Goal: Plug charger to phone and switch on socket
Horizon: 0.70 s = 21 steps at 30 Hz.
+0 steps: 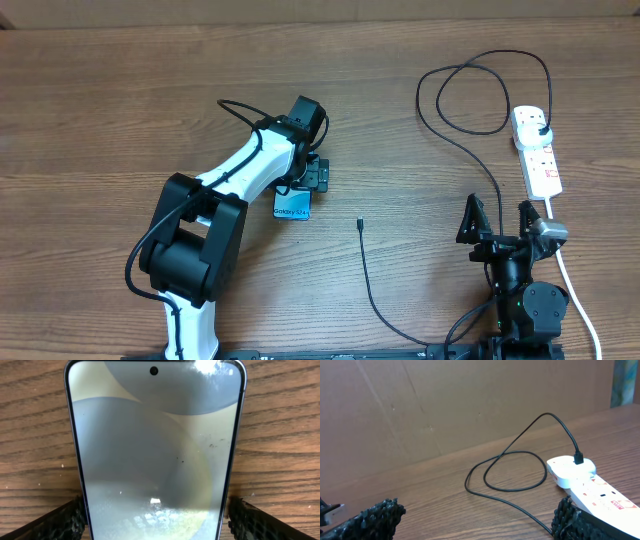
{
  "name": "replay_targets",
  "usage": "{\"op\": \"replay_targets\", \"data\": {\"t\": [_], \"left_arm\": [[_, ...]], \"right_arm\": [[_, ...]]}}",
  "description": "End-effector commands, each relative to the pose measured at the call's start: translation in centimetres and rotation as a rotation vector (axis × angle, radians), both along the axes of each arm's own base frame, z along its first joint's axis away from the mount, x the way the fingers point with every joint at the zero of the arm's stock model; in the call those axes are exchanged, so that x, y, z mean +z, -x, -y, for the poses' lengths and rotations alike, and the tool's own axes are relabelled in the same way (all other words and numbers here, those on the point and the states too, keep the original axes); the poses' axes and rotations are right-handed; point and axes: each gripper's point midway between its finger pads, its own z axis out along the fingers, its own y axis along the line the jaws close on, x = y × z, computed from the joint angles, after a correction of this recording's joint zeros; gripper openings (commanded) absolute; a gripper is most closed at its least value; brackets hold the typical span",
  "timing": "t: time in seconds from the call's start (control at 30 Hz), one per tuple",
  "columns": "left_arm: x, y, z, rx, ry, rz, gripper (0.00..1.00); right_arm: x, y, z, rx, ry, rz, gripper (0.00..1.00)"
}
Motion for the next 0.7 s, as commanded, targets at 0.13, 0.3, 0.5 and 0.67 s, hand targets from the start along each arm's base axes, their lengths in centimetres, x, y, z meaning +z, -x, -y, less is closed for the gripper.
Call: {"op": "replay_targets", "data": {"t": [0.13, 0.3, 0.5, 0.67], "left_arm": [[-0.46, 0.25, -0.42, 0.005, -0.033, -0.004, 0.91], [-0.45, 0.23, -0.67, 0.011, -0.047, -0.002, 0.91], [-0.45, 0.24, -0.68, 0.01, -0.047, -0.002, 0.95], [-0.45, 0.24, -0.65, 0.009, -0.046, -0.002, 0.91]], "right_arm": [[-0.16, -0.01, -0.13, 0.006, 0.002, 0.004, 1.0], [-0.16, -0.01, -0.13, 0.006, 0.002, 0.004, 1.0], [-0.16, -0.01, -0.13, 0.006, 0.002, 0.004, 1.0], [-0.16, -0.01, -0.13, 0.006, 0.002, 0.004, 1.0]]}}
